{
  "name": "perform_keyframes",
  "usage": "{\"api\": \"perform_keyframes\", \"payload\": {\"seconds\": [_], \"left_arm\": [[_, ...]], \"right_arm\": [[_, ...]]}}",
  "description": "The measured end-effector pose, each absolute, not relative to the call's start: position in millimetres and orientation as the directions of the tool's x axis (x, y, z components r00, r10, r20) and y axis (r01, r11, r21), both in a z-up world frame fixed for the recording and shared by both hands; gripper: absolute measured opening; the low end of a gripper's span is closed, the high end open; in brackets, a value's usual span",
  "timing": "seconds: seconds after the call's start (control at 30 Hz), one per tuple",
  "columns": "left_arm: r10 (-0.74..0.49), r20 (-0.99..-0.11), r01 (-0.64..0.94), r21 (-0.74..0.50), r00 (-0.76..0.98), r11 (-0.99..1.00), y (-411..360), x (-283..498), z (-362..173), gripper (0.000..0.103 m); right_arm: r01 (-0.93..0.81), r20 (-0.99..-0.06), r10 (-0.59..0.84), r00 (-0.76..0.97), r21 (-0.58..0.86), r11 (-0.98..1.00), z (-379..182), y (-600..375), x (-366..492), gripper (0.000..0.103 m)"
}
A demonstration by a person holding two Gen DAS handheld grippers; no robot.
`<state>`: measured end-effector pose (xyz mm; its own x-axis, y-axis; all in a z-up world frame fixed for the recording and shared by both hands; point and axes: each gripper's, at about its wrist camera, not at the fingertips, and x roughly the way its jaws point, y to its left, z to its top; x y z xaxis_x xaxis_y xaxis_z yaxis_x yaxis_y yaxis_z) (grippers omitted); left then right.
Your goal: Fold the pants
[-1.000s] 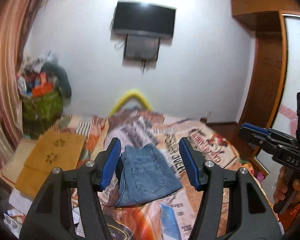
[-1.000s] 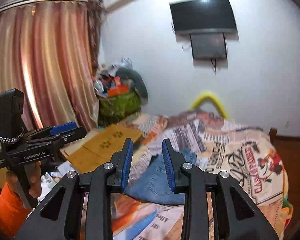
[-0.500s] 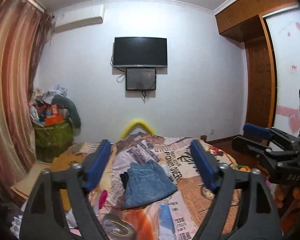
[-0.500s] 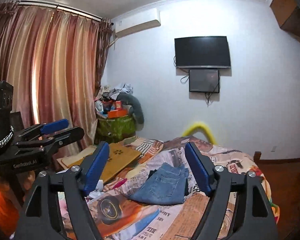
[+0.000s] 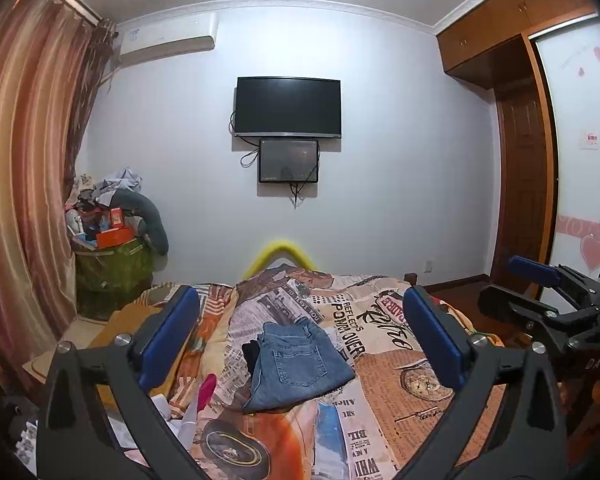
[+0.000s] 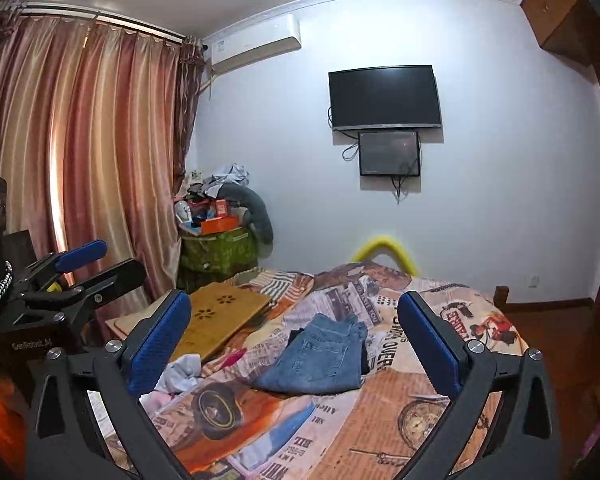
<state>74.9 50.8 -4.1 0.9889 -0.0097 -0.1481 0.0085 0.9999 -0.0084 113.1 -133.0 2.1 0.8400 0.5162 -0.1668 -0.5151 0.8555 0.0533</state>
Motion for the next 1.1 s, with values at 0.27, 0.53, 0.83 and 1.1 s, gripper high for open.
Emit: {"api": "perform_keyframes", "payload": {"seconds": [0.27,0.53,0.83,1.1], "left_arm": [[-0.006,-0.162,0.003,-0.021,0.987,1.000,54.9,79.9,-9.2,0.103],[-0.010,-0.168,0.006,-0.025,0.986,1.000,56.3,80.3,-12.6,0.103],[-0.011,-0.177,0.005,-0.032,0.984,0.999,56.6,82.5,-14.4,0.103],[-0.011,-0.179,0.006,-0.030,0.984,1.000,55.8,82.1,-15.0,0.103]], "right_arm": [[-0.508,-0.168,0.509,0.844,0.054,0.860,-1.5,-134.1,108.6,0.103],[-0.506,-0.170,0.508,0.844,0.058,0.861,-1.2,-133.4,106.5,0.103],[-0.508,-0.178,0.510,0.841,0.060,0.859,-1.9,-133.0,106.3,0.103],[-0.507,-0.182,0.510,0.841,0.065,0.860,-1.0,-134.8,107.4,0.103]]}}
